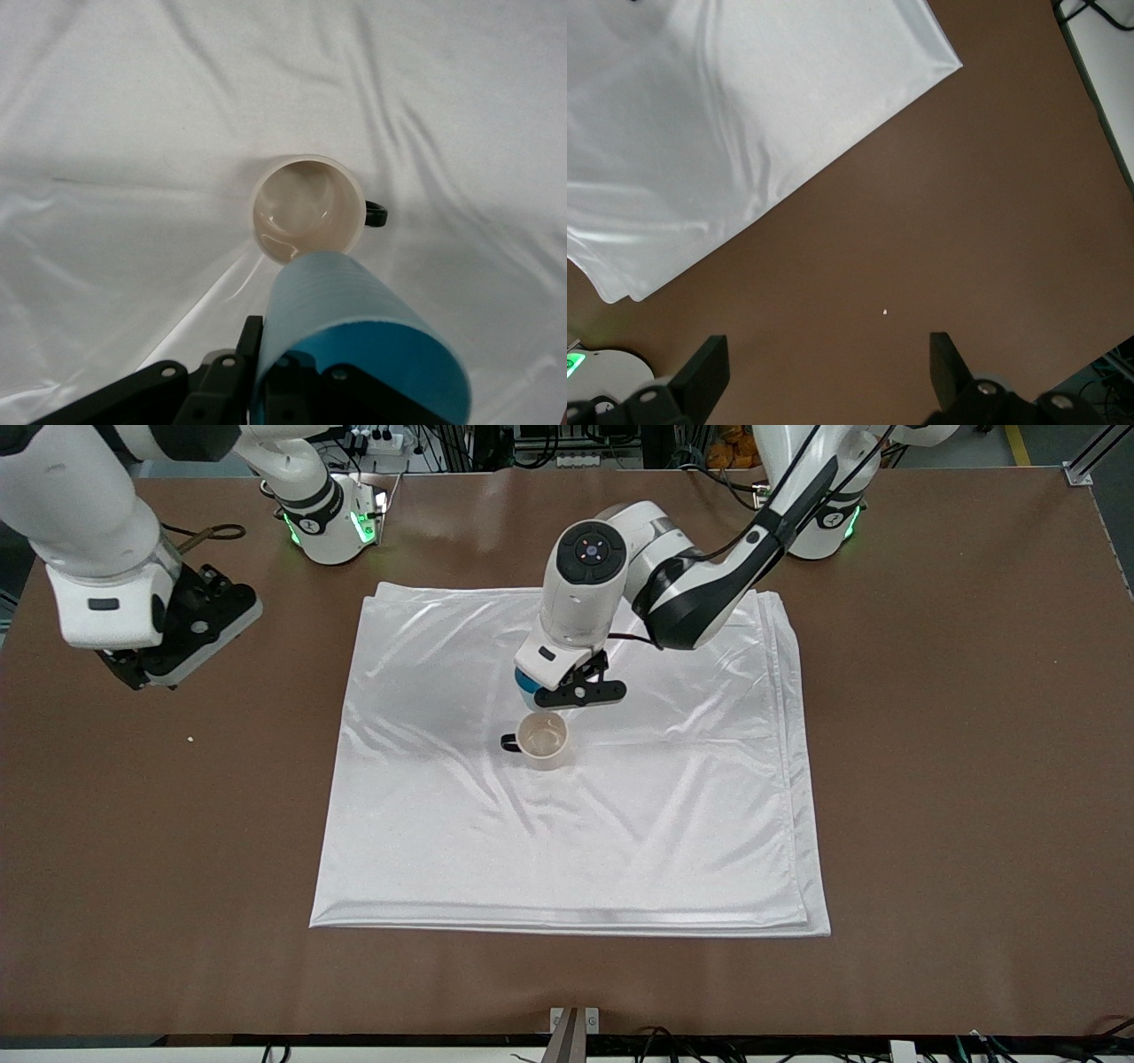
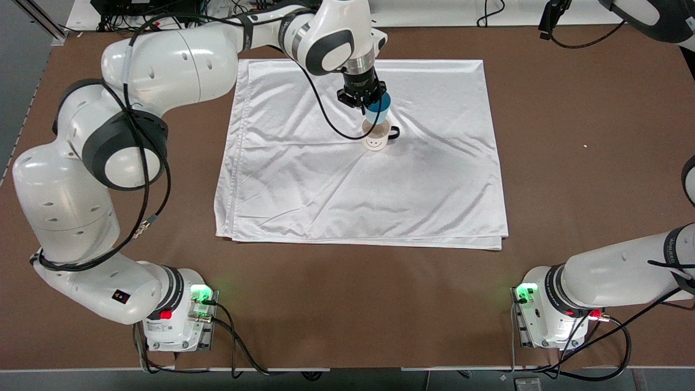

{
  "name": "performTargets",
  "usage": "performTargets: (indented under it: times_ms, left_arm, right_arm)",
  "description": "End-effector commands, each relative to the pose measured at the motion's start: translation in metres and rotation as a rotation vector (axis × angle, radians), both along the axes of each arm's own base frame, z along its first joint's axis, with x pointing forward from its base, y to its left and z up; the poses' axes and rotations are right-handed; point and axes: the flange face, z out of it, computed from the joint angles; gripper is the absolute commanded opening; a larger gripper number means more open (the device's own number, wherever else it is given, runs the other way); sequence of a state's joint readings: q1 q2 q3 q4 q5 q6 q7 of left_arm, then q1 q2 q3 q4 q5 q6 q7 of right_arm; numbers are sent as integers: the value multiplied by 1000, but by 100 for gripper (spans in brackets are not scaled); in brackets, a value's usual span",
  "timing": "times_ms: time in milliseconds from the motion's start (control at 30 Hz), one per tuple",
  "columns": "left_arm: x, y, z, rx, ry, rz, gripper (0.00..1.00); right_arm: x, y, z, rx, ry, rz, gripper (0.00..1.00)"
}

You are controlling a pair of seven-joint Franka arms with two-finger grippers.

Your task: Place blue cup into white mug on cloth

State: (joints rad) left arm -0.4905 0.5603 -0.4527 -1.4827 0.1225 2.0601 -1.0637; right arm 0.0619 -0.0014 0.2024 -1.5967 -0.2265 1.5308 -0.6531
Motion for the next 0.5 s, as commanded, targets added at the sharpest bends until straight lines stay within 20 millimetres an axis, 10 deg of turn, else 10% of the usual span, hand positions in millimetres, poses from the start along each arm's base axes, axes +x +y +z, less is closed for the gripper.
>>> performTargets:
  times_ms: [0, 467]
  left_arm:
    - [15, -3, -16, 15, -48, 13, 0]
    - [32, -2, -51, -13, -70, 22, 0]
  right_arm:
    - [1, -32, 23, 43, -17, -92, 100]
    - [11, -94, 24, 95, -41, -360, 100]
